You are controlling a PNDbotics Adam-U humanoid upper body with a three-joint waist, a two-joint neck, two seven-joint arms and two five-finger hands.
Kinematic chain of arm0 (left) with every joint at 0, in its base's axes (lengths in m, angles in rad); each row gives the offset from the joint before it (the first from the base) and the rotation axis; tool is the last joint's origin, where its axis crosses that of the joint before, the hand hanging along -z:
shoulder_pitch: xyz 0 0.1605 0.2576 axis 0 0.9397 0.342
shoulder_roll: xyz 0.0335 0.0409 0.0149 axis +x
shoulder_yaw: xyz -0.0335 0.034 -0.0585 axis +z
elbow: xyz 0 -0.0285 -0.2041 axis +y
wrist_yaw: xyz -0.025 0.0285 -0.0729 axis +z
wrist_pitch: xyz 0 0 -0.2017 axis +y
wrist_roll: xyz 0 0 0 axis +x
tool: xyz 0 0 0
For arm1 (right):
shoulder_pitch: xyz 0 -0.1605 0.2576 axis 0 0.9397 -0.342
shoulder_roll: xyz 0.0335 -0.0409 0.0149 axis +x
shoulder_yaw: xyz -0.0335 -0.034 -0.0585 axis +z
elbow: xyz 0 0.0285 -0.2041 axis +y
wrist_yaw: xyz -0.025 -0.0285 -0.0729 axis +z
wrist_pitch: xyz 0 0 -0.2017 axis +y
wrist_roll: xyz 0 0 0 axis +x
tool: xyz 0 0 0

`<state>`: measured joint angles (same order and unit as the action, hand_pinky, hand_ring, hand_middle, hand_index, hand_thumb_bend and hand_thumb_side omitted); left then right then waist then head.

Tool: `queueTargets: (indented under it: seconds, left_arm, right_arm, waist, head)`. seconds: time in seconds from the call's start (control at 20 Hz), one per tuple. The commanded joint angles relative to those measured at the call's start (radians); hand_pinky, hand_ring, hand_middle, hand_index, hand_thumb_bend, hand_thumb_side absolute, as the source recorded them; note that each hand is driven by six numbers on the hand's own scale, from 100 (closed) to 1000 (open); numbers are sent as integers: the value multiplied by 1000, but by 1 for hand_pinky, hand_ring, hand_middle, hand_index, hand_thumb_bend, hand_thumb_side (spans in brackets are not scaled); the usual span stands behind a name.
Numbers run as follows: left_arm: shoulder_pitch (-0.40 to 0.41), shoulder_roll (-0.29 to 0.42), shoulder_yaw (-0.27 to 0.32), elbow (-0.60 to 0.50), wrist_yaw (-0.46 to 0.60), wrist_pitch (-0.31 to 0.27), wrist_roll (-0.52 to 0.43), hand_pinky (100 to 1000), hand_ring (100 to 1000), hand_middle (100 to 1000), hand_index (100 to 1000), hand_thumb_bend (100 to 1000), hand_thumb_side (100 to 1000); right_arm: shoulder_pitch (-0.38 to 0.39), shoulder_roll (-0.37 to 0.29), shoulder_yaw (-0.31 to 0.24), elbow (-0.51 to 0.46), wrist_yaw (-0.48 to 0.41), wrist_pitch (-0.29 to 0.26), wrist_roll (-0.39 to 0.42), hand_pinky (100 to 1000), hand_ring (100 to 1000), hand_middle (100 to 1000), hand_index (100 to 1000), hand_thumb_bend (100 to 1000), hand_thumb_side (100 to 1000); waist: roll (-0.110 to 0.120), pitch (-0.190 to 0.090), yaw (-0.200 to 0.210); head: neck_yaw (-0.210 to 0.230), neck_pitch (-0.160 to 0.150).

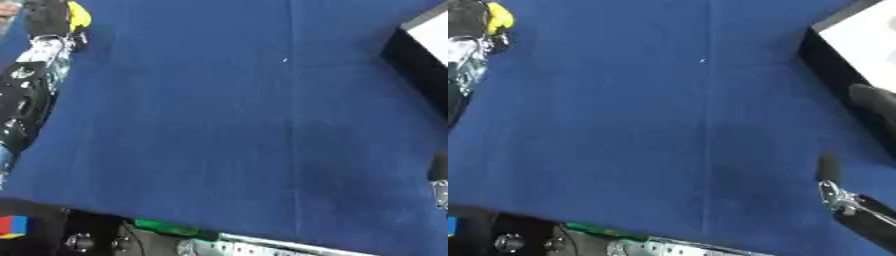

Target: Pick up the objects with one hand, pass them to the other hand, and then place them into the box on the other side of the table.

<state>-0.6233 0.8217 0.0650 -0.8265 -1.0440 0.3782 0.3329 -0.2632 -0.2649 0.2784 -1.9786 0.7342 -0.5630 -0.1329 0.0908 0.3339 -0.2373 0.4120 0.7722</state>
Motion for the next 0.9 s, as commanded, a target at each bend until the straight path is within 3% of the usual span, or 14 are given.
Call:
queueTargets:
  seconds: [0.05, 0.25, 0.5, 0.9]
  left_arm:
    - [-4, 31, -3, -51, 9, -19, -2, 616, 403, 307, 320, 100, 193]
    - [12, 23, -19, -146, 69, -55, -29, 629, 393, 302, 312, 100, 204]
    - [50, 10, -53, -308, 164, -106, -81, 639, 388, 301, 310, 100, 224]
    - [140, -11, -139, -661, 340, -197, -191, 644, 364, 283, 291, 100, 251]
  right_arm:
    - [-3, -8, -5, -21, -2, 6, 2, 828, 807, 843, 979, 100, 207]
    - [-9, -16, 0, -21, -7, 6, 14, 826, 804, 839, 973, 100, 176]
    - [-18, -28, 12, -21, -21, 12, 33, 824, 803, 837, 968, 100, 151]
    - [-48, -70, 32, -21, -40, 9, 60, 822, 801, 834, 956, 100, 100]
  waist:
    - [-2, -37, 10]
    - [-2, -72, 35]
    - [-4, -122, 60]
    - [-16, -195, 104]
  head:
    - [-3, -2]
    - [-22, -2]
    - [-83, -2]
    - [-224, -2]
